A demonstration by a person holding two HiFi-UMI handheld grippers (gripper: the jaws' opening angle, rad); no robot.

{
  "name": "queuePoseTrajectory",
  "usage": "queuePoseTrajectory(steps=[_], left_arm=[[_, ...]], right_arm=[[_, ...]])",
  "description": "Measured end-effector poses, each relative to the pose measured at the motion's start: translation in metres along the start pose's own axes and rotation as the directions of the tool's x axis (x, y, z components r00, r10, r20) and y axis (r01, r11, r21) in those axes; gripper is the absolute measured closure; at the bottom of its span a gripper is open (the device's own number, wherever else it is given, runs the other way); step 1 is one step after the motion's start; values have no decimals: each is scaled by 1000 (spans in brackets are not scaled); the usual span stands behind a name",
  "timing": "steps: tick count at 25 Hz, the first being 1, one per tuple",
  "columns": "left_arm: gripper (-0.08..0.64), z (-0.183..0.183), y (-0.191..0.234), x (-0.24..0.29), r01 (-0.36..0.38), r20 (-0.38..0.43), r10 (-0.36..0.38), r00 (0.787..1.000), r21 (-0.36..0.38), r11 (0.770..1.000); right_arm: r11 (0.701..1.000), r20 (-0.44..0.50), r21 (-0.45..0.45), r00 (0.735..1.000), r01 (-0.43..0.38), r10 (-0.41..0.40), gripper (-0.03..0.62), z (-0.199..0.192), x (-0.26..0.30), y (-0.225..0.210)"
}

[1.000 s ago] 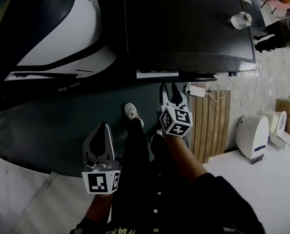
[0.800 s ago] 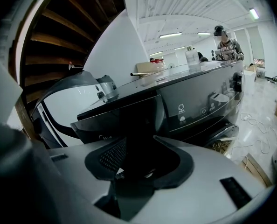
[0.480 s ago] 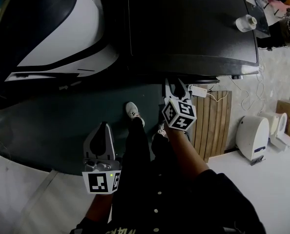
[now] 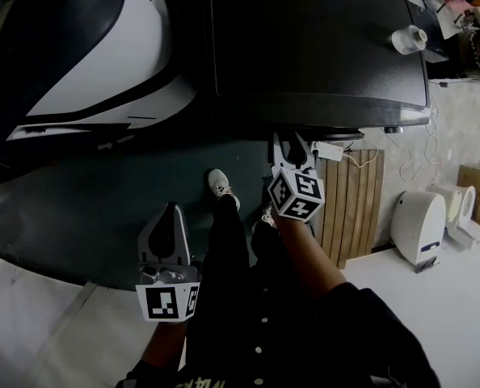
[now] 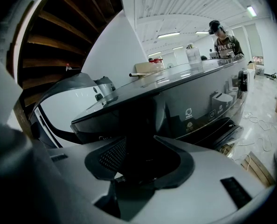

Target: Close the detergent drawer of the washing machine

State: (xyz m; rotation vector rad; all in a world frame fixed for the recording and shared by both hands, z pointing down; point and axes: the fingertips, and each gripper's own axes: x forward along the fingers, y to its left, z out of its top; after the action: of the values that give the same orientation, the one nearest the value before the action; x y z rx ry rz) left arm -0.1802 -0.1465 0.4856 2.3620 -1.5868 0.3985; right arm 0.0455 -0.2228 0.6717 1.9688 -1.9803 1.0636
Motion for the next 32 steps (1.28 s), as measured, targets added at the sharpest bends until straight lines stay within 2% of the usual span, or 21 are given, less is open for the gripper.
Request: queuePoseTrajectory(steps=[21,29,31,32], left_arm=[[545,-2,4,11,14,-13,-14,1000,-8,1000],[545,13,3,8,19,22,-19,1000,6,1000],[545,20,1,6,19,39,-20,999,14,1000],[545,24,0,5,19,48,-20,999,20,1000]], right_arm=[[1000,15,0,1000,10,-10,423,3,5,0],[1000,-3,-15,1000,2,-2,423,1,4,-2],[1000,-2,-15,1000,-5,5,468,3,1,-4],[1000,-1,-18,1000,-11,11,468,4,-2,-4]])
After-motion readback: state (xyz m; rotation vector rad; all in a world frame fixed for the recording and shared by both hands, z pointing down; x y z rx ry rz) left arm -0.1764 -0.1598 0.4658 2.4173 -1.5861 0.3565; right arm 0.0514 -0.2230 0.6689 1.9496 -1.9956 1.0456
